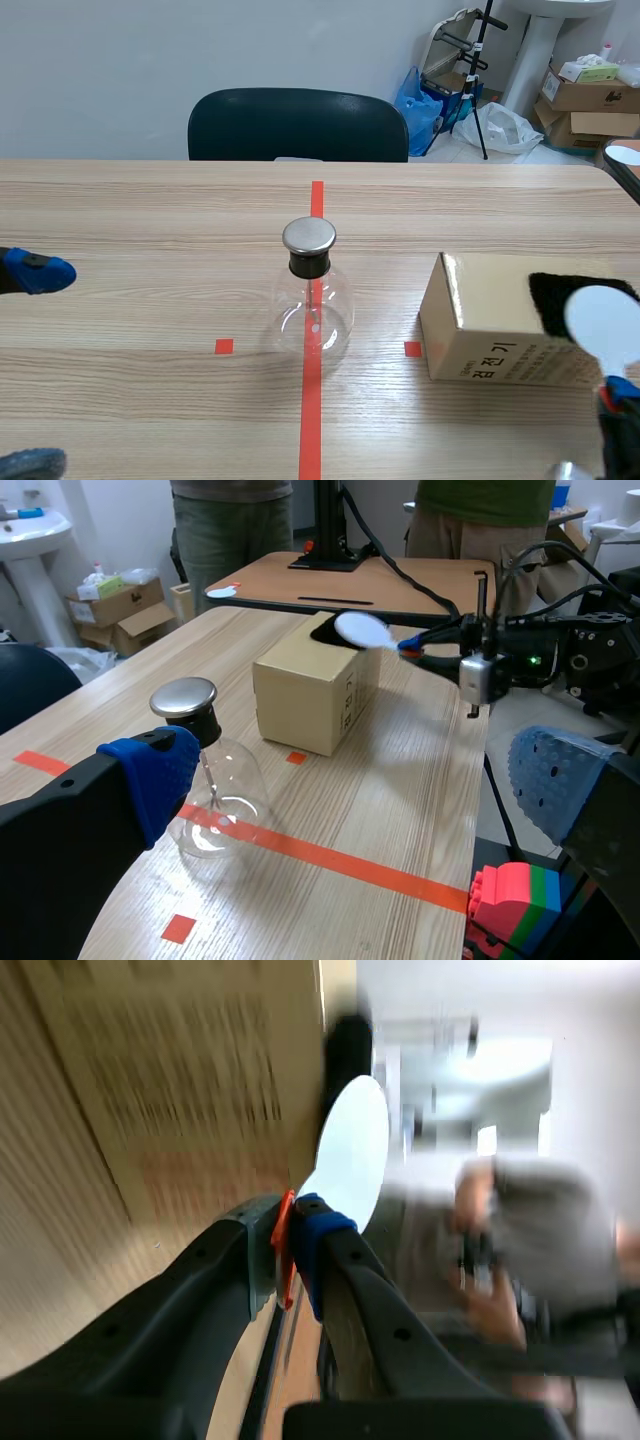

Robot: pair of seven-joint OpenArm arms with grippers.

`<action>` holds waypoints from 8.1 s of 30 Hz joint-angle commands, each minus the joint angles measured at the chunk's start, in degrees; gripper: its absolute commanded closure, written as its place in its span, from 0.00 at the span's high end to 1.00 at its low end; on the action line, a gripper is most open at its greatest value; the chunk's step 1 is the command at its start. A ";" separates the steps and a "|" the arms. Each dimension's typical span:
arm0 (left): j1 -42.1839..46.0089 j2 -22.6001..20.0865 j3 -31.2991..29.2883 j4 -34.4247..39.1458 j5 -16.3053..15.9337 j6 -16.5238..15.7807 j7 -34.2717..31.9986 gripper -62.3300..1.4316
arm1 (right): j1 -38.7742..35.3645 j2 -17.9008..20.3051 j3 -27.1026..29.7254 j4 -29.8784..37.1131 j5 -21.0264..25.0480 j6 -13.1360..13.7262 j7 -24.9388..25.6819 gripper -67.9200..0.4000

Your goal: Do the electroscope experiment

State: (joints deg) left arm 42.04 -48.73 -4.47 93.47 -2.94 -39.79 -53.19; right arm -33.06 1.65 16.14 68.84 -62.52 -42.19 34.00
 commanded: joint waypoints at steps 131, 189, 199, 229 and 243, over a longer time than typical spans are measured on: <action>-51.71 24.26 30.93 -43.30 7.50 4.59 24.30 0.09 | 15.13 19.12 -51.89 14.99 -18.21 4.76 -47.17 0.02; -51.71 24.26 30.93 -43.30 7.50 4.63 24.30 0.09 | 15.15 18.97 -51.78 14.99 -16.37 1.92 -40.46 0.02; -51.71 24.24 30.93 -43.30 7.50 4.72 24.30 0.09 | 15.13 18.99 -51.78 14.99 -16.41 3.26 -46.10 0.02; -51.71 24.24 30.93 -43.30 7.50 4.72 24.30 0.09 | 15.10 18.99 -51.78 14.99 -16.39 3.23 -46.14 0.02; -51.71 24.24 30.93 -43.30 7.50 4.72 24.30 0.09 | 15.10 18.99 -51.78 14.99 -16.39 3.23 -46.14 0.02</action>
State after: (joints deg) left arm -9.37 -24.62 26.61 49.17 5.34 -34.96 -28.08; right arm -18.63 20.47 -35.70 83.26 -78.63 -38.35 -12.08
